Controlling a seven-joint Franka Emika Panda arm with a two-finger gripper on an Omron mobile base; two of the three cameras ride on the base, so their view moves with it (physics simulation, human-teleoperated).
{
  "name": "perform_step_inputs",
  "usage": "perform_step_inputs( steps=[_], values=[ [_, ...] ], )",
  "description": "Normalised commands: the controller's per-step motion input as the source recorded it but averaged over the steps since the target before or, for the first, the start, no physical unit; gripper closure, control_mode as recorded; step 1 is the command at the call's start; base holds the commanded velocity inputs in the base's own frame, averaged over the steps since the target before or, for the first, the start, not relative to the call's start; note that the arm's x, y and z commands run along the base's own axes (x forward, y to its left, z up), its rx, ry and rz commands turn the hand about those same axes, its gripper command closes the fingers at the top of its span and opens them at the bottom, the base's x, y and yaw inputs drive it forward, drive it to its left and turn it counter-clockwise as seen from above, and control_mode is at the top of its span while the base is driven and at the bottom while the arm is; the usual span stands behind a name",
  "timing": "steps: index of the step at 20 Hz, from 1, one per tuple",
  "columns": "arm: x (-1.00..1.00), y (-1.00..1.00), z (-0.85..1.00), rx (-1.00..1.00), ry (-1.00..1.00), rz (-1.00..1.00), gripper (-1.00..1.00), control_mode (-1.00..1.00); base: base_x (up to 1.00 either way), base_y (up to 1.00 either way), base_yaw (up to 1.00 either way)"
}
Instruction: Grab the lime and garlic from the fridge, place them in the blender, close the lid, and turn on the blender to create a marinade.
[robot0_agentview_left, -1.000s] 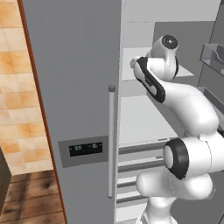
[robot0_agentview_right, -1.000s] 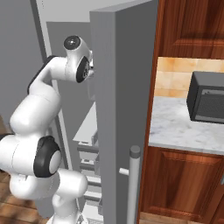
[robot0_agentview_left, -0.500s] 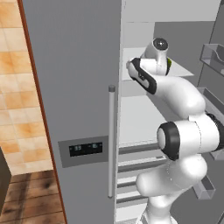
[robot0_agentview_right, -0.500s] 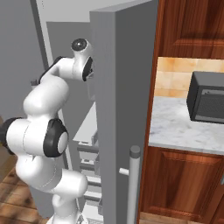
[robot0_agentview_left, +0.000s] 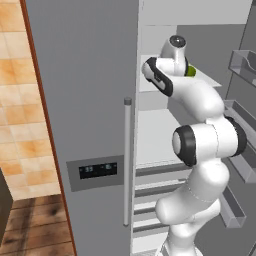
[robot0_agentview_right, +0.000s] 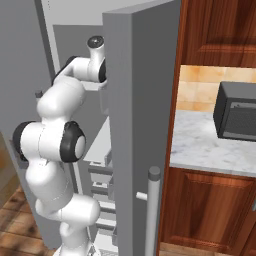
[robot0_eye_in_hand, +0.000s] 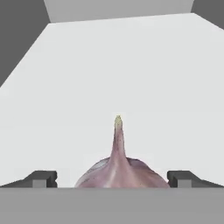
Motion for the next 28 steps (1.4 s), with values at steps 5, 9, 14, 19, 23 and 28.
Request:
perform_step_inputs(
  steps=[5, 9, 14, 19, 23, 28],
  values=[
    [0.0, 0.0, -0.63, 0.0, 0.01, 0.0, 1.0, -1.0, 0.0, 0.0, 0.0],
    [-0.1, 0.0, -0.6, 0.0, -0.02, 0.0, 1.0, -1.0, 0.0, 0.0, 0.0],
    [-0.79, -0.03, -0.18, 0.0, -0.19, 0.0, 1.0, -1.0, 0.0, 0.0, 0.0],
    [-1.0, -0.05, -0.03, 0.01, -0.2, 0.0, 1.0, -1.0, 0.0, 0.0, 0.0],
    [-1.0, 0.0, 0.24, 0.03, -0.02, -0.01, 1.0, -1.0, 0.0, 0.0, 0.0],
    [-1.0, 0.0, 0.0, 0.03, 0.0, 0.0, 1.0, -1.0, 0.0, 0.0, 0.0]
  ],
)
